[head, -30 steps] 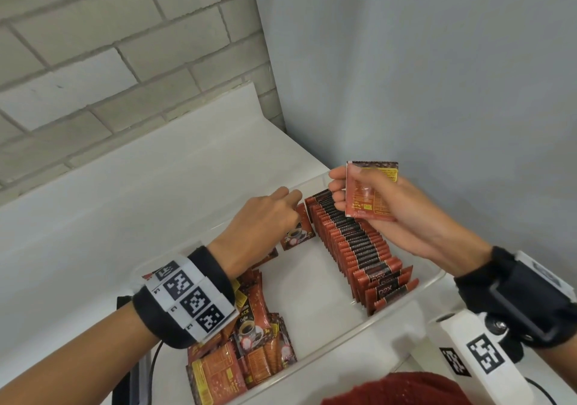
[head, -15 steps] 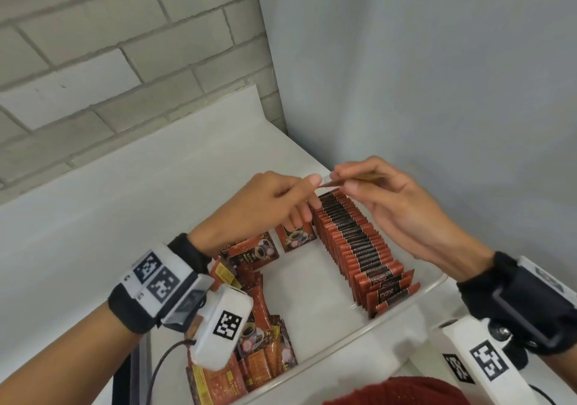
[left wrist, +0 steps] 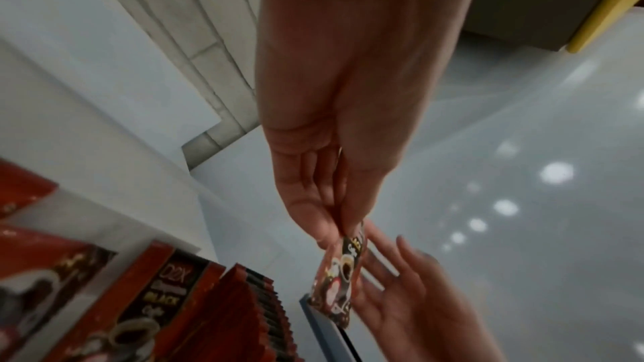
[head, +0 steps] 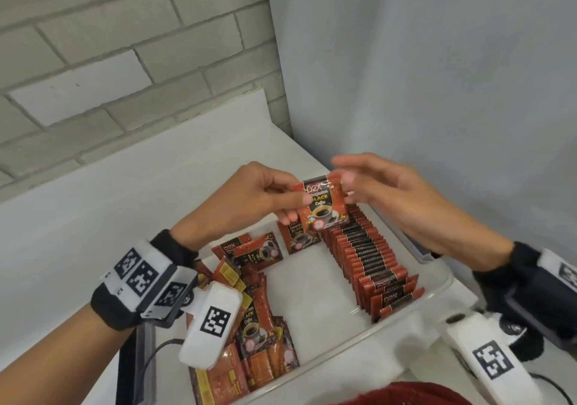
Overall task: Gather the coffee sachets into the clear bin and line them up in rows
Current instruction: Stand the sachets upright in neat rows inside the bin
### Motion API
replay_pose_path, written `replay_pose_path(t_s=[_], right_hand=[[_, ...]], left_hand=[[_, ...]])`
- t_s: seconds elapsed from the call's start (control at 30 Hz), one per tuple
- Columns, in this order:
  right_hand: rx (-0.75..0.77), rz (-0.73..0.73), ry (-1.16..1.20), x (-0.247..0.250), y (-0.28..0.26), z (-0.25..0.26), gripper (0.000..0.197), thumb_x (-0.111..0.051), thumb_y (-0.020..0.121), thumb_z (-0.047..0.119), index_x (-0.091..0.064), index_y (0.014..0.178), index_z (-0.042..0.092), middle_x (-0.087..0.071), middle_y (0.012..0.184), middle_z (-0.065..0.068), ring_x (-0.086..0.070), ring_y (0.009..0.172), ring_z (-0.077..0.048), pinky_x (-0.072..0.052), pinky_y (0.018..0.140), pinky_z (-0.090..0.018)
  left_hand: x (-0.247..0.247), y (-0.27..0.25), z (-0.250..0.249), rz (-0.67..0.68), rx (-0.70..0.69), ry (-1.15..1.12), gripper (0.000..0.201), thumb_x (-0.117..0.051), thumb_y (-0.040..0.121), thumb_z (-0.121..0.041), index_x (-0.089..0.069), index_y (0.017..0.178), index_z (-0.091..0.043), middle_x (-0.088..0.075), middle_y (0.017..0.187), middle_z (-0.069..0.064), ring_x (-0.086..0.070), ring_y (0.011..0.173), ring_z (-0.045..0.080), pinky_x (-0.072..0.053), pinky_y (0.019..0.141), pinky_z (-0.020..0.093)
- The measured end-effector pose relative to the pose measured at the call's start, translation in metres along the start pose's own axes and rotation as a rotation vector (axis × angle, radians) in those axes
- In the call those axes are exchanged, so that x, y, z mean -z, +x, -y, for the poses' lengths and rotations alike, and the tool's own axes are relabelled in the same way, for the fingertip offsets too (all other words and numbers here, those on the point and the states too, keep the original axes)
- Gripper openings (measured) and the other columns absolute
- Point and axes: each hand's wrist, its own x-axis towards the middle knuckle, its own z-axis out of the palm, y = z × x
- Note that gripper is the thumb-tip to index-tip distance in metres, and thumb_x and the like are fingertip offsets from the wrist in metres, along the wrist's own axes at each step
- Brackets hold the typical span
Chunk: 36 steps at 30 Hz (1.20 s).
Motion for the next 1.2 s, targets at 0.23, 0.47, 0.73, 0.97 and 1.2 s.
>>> replay_pose_path(t_s=[0.23, 0.47, 0.73, 0.97, 1.2], right_hand=[[0.136, 0.235, -0.85, -0.02, 0.035, 0.028, 0.011, -0.072, 0.085, 0.019, -0.076, 0.094, 0.024, -0.065, 0.075, 0.02, -0.058, 0.071, 0.01, -0.04, 0.065, -0.002], [0.101, 0.415, -1.132, -0.045, 0.058, 0.016, 0.015, -0.068, 0.088, 0.015, -0.077, 0.099, 0.016, -0.073, 0.092, 0.002, -0.046, 0.068, 0.008, -0.041, 0.066, -0.013], [0.04, 0.526, -1.314, -0.057, 0.079, 0.006, 0.016, -0.066, 0.087, 0.008, -0.076, 0.099, 0.012, -0.054, 0.083, 0.002, -0.058, 0.1, -0.023, -0.044, 0.076, -0.027], [0.016, 0.561, -1.396, -0.063, 0.073, 0.009, 0.014, -0.07, 0.085, 0.005, -0.074, 0.098, 0.01, -0.039, 0.064, 0.012, -0.048, 0.049, -0.009, -0.056, 0.079, -0.037], [-0.121, 0.543, -1.166, -0.039, 0.065, 0.049, 0.012, -0.065, 0.09, 0.017, -0.073, 0.099, 0.019, -0.071, 0.064, 0.004, -0.067, 0.052, -0.006, -0.052, 0.062, -0.012]], left_hand=[[0.006, -0.009, 0.014, -0.064, 0.05, 0.218, 0.016, -0.072, 0.081, -0.029, -0.077, 0.089, -0.017, -0.073, 0.069, -0.003, -0.07, 0.065, 0.008, -0.054, 0.074, 0.02], [0.018, -0.024, 0.034, -0.075, 0.246, 0.25, 0.03, -0.063, 0.089, -0.038, -0.075, 0.089, -0.01, -0.075, 0.078, 0.001, -0.071, 0.068, 0.008, -0.056, 0.073, 0.018], [-0.001, -0.023, 0.053, 0.383, 0.386, 0.246, 0.027, -0.046, 0.1, -0.024, -0.063, 0.121, -0.021, -0.073, 0.097, 0.003, -0.071, 0.083, 0.015, -0.055, 0.083, 0.023], [-0.023, -0.004, 0.045, 0.556, 0.38, 0.37, 0.047, -0.04, 0.101, -0.021, -0.035, 0.146, -0.033, -0.067, 0.079, -0.001, -0.06, 0.057, 0.01, -0.052, 0.065, 0.017], [-0.026, -0.003, 0.042, 0.53, 0.362, 0.428, 0.05, -0.043, 0.101, -0.029, -0.029, 0.149, -0.033, -0.067, 0.083, -0.003, -0.054, 0.053, 0.005, -0.045, 0.057, 0.013]])
